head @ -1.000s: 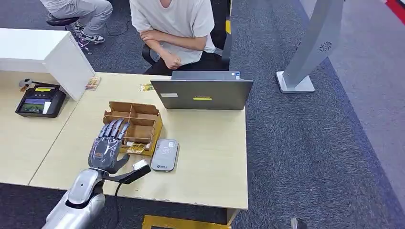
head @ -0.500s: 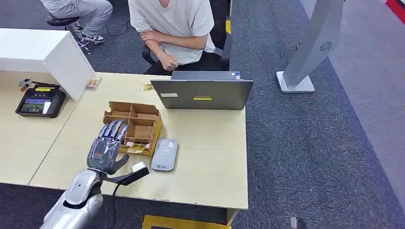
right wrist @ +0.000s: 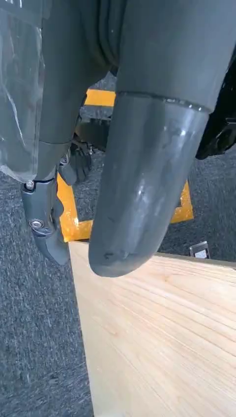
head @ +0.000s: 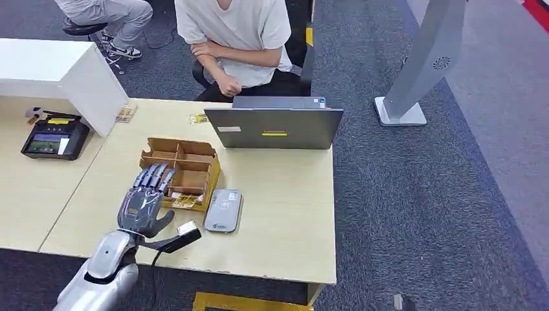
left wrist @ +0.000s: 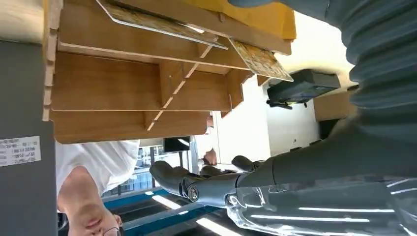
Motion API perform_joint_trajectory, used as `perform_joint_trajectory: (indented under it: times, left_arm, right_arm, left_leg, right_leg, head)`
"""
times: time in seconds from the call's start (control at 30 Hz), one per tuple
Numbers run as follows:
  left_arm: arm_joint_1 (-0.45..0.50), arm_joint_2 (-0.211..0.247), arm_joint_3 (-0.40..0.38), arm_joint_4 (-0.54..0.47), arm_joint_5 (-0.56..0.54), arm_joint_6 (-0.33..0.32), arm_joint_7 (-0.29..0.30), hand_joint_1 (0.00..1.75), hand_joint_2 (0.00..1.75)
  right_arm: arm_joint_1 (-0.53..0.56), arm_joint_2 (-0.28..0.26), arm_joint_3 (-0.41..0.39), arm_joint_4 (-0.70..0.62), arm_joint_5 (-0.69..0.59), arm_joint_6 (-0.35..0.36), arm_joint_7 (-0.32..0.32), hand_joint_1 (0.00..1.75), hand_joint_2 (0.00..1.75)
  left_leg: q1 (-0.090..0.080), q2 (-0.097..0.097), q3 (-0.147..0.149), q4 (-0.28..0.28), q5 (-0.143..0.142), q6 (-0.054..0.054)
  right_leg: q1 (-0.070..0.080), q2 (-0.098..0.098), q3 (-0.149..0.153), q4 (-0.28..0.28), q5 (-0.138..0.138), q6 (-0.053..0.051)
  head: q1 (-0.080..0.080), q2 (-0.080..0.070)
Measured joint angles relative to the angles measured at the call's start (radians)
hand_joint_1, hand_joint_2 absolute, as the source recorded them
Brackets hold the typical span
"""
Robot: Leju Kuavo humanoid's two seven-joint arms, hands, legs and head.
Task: Pass the card to the sensor for recognition and then transmit it.
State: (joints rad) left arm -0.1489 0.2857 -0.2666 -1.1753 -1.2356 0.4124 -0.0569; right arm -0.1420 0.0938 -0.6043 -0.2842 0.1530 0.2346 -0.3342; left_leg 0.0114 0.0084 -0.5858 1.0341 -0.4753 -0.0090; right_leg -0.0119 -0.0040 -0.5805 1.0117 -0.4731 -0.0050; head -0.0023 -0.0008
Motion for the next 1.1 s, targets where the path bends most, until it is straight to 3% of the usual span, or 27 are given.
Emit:
perform_joint_trajectory:
  times: [1.1]
  left_arm:
    - [-0.024,-0.003,-0.01,0.003,-0.003,-0.003,-0.004,0.0,1.75]
  right_arm:
    - [-0.008,0.01,0.004,0.0,-0.006,0.001,0.002,0.0,0.0]
  left_leg:
    - [0.0,0.0,0.0,0.0,0.0,0.0]
  right_leg:
    - [0.0,0.0,0.0,0.0,0.0,0.0]
  head:
    - [0.0,0.0]
